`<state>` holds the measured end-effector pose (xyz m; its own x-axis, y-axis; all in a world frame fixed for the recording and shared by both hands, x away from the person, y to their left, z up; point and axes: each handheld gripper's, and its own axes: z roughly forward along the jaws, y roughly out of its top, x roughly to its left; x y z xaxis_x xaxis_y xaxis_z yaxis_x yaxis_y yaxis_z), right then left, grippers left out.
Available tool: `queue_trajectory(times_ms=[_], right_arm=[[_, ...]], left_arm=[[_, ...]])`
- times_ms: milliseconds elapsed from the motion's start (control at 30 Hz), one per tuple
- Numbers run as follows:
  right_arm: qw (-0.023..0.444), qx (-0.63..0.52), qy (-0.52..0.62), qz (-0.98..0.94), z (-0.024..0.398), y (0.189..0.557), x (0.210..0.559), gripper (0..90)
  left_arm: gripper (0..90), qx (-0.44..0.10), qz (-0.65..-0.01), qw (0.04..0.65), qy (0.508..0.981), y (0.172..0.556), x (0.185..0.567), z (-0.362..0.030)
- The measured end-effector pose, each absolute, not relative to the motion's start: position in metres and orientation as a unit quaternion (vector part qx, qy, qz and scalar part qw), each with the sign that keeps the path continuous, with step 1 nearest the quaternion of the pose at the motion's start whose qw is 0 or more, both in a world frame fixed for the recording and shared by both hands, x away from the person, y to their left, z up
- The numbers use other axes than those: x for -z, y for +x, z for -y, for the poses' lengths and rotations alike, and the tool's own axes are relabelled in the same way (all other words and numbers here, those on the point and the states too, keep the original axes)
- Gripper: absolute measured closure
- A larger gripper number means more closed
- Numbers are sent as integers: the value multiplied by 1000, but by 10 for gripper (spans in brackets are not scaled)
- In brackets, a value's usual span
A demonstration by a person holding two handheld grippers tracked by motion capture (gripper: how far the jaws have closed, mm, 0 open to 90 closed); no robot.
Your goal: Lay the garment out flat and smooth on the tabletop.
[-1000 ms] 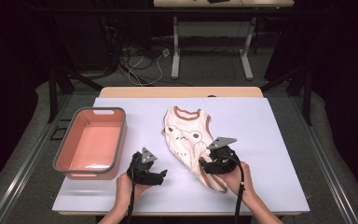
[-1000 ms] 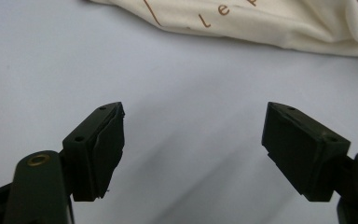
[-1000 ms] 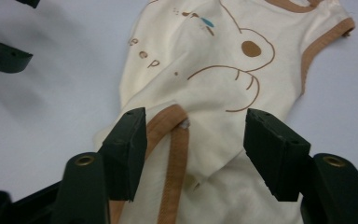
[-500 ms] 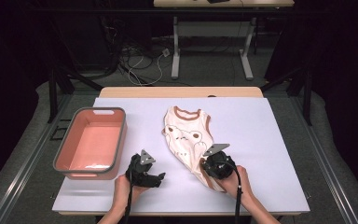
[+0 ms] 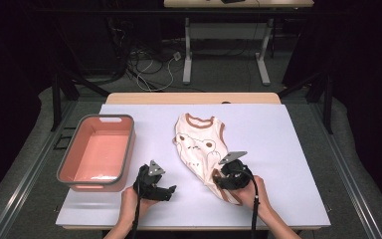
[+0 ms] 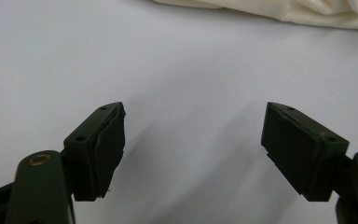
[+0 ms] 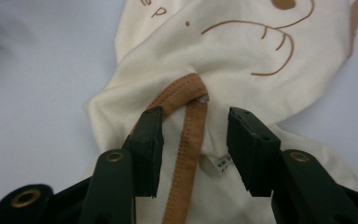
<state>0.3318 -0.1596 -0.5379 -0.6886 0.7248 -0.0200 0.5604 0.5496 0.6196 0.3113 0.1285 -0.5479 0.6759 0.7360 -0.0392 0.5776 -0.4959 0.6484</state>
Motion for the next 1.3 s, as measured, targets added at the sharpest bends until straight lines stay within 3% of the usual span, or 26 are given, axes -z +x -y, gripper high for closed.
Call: queue_trajectory(times_ms=[100, 167, 333, 567, 767, 900, 1100, 1300], right_arm=[[136, -300, 362, -872, 157, 331, 542, 790], [138, -301, 360, -872, 156, 330, 541, 849], [163, -318, 373, -856, 165, 332, 526, 870], [234, -297, 412, -829, 189, 342, 514, 867], [235, -247, 454, -823, 209, 360, 532, 861], [220, -232, 464, -826, 215, 364, 538, 777], [211, -266, 441, -831, 210, 353, 523, 528], [176, -312, 396, -846, 195, 338, 511, 360]], left_arm=[[165, -122, -385, 330, 853, 310, 546, -128], [155, -122, -380, 330, 856, 311, 545, -129], [158, -119, -380, 329, 856, 311, 546, -128], [160, -119, -380, 328, 857, 312, 546, -130], [159, -120, -379, 331, 856, 311, 544, -132], [157, -117, -381, 334, 854, 310, 543, -133], [146, -122, -378, 342, 851, 306, 540, -135], [137, -123, -369, 335, 858, 302, 542, -130]])
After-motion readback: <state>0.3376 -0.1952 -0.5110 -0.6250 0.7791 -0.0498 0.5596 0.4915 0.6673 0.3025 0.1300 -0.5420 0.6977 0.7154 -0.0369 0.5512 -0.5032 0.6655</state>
